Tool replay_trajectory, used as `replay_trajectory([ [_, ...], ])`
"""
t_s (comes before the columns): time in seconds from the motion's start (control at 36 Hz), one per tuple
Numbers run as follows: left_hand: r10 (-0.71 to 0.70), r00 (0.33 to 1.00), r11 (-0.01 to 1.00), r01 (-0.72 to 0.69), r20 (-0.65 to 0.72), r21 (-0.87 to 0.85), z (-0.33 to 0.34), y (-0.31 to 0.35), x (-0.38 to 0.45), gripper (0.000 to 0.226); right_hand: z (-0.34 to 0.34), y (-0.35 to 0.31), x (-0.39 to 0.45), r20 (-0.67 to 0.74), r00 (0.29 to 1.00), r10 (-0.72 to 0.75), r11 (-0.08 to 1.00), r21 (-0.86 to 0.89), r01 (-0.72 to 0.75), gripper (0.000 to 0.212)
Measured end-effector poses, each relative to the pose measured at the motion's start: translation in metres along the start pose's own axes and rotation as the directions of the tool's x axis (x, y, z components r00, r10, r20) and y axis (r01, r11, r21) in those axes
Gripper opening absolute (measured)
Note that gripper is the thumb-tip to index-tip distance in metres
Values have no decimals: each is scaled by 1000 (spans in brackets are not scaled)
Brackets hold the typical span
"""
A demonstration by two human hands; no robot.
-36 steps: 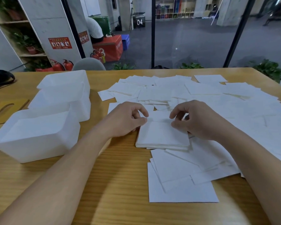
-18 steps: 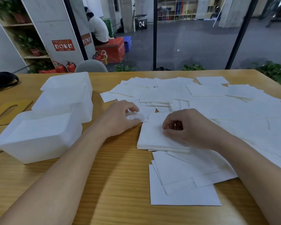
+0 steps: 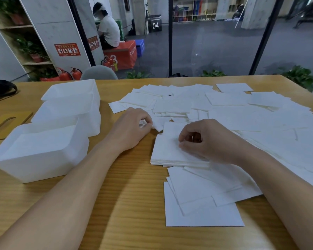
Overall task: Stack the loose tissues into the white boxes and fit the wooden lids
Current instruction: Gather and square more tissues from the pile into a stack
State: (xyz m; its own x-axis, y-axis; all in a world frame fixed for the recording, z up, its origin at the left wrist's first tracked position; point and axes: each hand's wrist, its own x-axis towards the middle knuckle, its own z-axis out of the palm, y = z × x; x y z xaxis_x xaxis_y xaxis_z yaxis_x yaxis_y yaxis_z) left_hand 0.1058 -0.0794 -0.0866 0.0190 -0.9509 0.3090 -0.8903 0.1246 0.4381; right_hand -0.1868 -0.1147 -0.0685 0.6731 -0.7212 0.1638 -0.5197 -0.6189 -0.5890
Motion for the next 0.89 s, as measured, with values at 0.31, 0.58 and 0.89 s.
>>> replay_trajectory([
  [0.31, -17, 977, 910, -73, -214, -408, 0, 22, -1, 9, -1, -8, 8, -138, 985, 105, 957, 284, -62, 36],
  [0.58, 178, 984, 923, -168, -2, -347, 17, 53, -18, 6, -1, 4, 10, -228, 936, 268, 895, 419, -154, 20],
  [0.89, 116, 990, 878, -63, 85, -474, 13, 41, -11, 40, -11, -11, 6, -330, 943, 45, 868, 479, 127, 34],
])
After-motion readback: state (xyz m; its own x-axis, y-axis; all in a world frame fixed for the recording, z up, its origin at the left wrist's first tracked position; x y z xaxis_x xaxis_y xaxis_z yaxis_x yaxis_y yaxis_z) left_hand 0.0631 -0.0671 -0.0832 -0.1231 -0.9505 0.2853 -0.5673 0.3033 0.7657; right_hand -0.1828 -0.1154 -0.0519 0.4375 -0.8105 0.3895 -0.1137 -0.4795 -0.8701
